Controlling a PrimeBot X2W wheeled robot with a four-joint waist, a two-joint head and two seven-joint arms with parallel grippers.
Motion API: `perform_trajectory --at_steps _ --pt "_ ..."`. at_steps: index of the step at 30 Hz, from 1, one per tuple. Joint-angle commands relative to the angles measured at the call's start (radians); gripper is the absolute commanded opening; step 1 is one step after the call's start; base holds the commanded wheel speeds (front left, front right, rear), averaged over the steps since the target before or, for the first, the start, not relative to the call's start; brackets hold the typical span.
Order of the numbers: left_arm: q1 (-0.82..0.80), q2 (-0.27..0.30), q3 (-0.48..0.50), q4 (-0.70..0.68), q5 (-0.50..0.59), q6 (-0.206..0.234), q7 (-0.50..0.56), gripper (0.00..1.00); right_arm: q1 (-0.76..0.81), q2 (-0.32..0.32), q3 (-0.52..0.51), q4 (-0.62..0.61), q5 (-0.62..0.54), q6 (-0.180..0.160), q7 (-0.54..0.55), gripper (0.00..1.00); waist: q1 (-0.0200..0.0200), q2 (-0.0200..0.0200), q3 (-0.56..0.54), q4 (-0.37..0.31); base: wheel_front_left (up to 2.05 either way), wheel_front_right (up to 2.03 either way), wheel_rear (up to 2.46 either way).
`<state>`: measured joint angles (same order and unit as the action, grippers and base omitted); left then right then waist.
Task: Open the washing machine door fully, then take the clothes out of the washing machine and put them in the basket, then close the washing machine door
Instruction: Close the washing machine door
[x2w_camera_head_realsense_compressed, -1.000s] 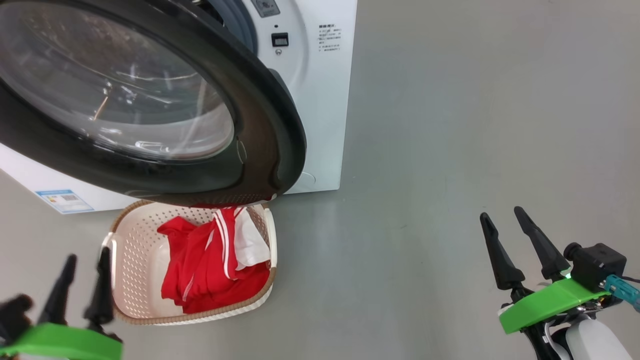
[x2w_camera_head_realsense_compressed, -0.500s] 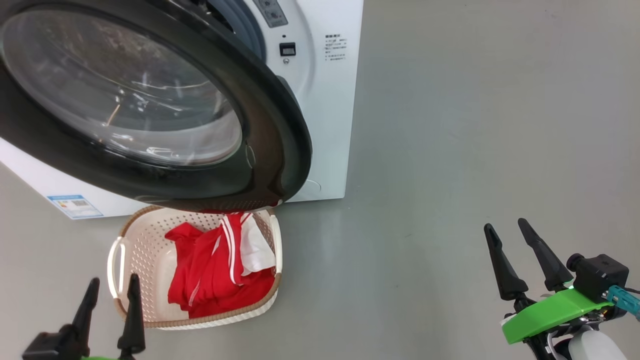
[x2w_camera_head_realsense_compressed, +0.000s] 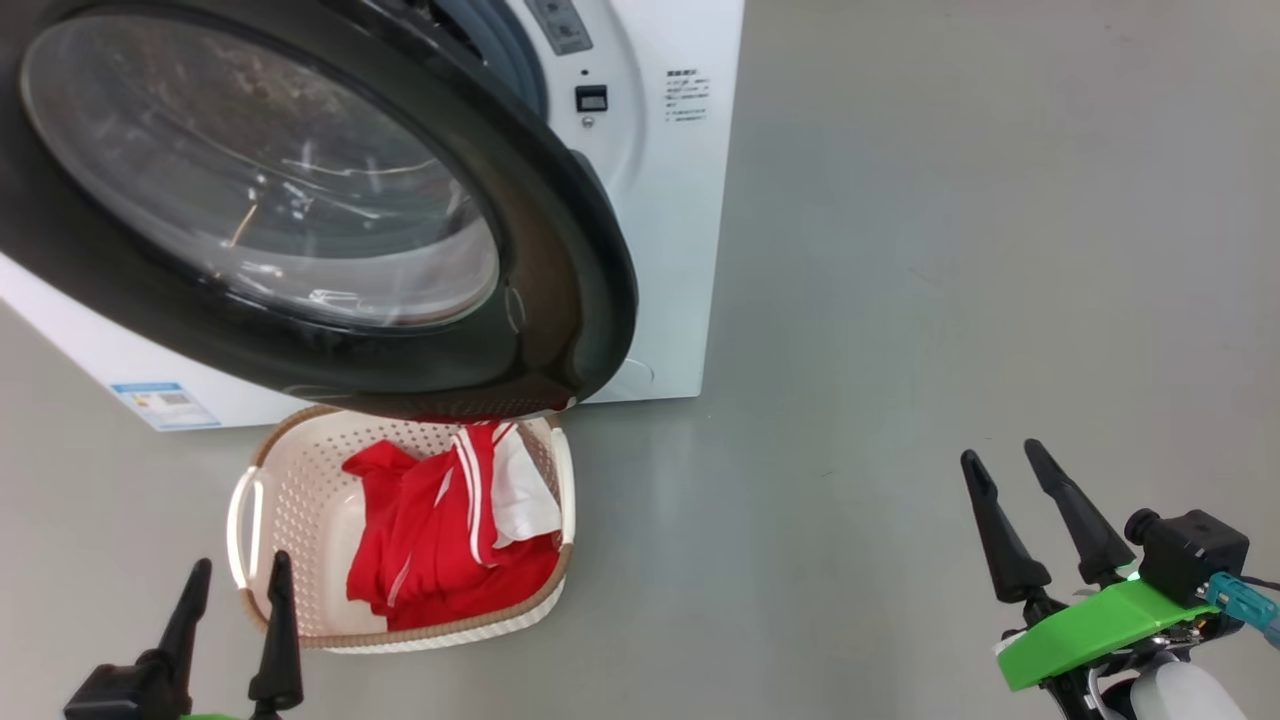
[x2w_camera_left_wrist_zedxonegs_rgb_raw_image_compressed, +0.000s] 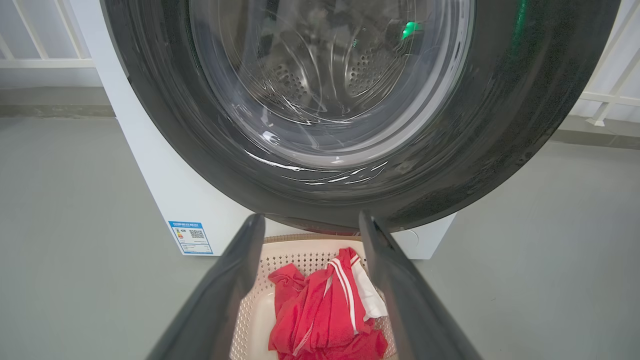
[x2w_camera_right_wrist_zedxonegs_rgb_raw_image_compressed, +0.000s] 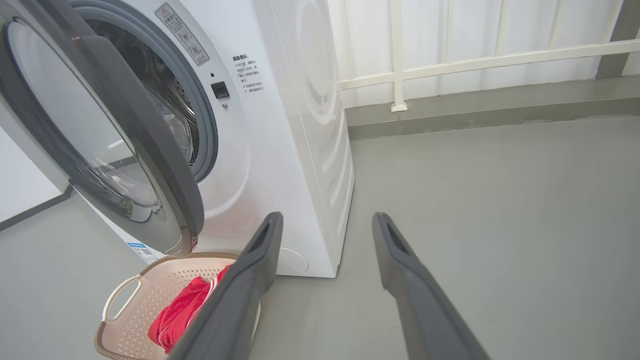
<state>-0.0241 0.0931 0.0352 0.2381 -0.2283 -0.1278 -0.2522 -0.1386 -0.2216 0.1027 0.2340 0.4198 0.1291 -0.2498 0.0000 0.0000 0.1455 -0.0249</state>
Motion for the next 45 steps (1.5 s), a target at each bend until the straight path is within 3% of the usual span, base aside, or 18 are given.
perform_trajectory --at_steps 1,2,13,31,45 --pt "-0.017 0.011 0.028 -0.026 0.006 -0.003 -0.009 1.00 -0.008 -0.013 0.024 -0.034 0.013 0.002 -0.012 0.31 0.0000 0.0000 0.004 0.009 0.00 0.00 0.00" --pt "-0.020 0.010 0.025 -0.027 0.007 -0.003 -0.009 1.00 -0.013 -0.013 0.026 -0.040 0.015 0.002 -0.012 0.00 0.0000 0.0000 0.005 0.015 0.00 0.00 0.00" --pt "-0.032 -0.006 -0.010 -0.027 0.012 -0.003 -0.009 1.00 -0.117 0.005 0.115 -0.055 0.035 0.002 -0.012 0.00 0.0000 0.0000 0.004 0.110 0.00 0.00 0.00" --pt "-0.040 -0.034 -0.082 -0.027 0.008 -0.003 -0.010 1.00 -0.297 0.035 0.335 0.040 0.088 0.002 -0.012 0.00 0.0000 0.0000 0.015 0.298 0.00 0.00 0.00" --pt "-0.072 -0.042 -0.119 -0.030 -0.002 -0.003 -0.010 1.00 -0.415 0.034 0.300 0.131 0.101 0.002 -0.012 0.00 0.0000 0.0000 0.067 0.363 0.00 0.00 0.00"
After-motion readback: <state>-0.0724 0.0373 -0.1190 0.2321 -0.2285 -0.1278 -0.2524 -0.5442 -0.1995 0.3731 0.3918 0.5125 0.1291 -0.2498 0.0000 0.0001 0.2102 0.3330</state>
